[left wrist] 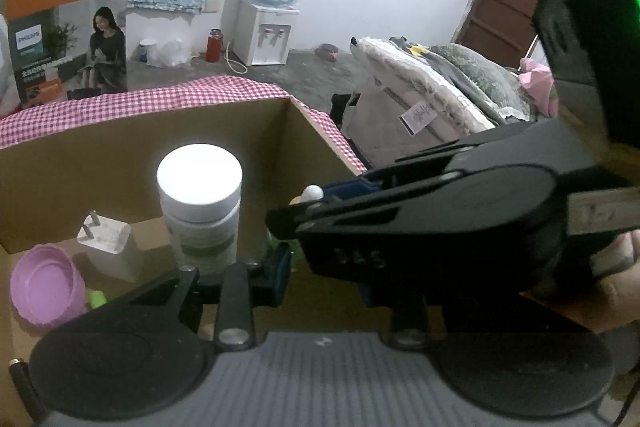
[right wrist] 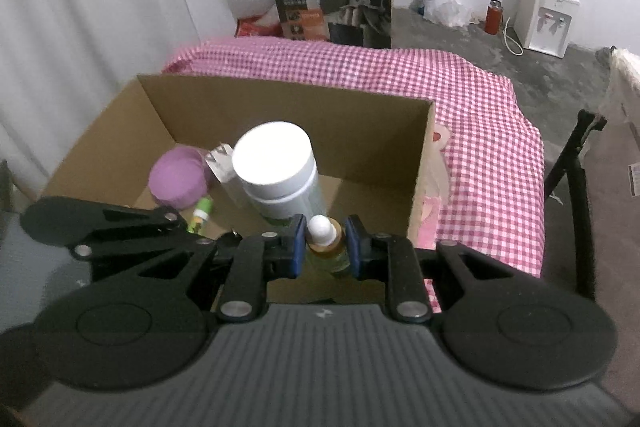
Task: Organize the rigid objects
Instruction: 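Carry the green dropper bottle with the right gripper into the box and release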
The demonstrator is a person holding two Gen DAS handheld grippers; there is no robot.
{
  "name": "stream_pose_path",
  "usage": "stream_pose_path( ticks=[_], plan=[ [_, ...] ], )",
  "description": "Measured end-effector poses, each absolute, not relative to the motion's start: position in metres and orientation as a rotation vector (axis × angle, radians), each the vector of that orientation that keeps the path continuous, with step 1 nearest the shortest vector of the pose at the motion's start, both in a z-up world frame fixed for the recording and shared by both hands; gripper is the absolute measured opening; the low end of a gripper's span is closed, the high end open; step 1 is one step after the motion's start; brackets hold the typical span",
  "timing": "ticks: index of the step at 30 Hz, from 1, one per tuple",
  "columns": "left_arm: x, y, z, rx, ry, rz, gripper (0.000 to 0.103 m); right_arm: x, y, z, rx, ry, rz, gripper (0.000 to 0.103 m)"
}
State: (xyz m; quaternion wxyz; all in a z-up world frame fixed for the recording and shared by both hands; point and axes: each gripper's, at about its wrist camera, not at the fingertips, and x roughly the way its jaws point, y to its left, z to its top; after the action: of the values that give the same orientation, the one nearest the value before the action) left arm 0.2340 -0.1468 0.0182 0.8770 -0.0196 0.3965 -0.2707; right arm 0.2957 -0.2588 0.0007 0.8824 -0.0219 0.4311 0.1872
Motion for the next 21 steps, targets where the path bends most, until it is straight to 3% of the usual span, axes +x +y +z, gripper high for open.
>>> stream_pose_path(
  ticks=[7, 11, 17, 21],
  plan=[
    [0.239, -0.147, 0.017, -0.032, 0.826, -0.560, 0.034, 0.301, -0.252, -0.004, -0.097, 0.916, 0.383, 0.020],
    [0.233, -0.148, 0.021, -0.016, 0.812, -0.552, 0.042, 0.301, -0.249, -0.004, -0.122, 0.924, 0.380, 0.021],
    [0.220, -0.142, 0.031, 0.003, 0.787, -0.539, 0.053, 0.299, -0.250, 0.007, -0.119, 0.888, 0.365, 0.032],
    [0.206, -0.133, 0.043, -0.002, 0.765, -0.541, 0.061, 0.288, -0.260, 0.022, -0.076, 0.849, 0.351, 0.045]
  ],
)
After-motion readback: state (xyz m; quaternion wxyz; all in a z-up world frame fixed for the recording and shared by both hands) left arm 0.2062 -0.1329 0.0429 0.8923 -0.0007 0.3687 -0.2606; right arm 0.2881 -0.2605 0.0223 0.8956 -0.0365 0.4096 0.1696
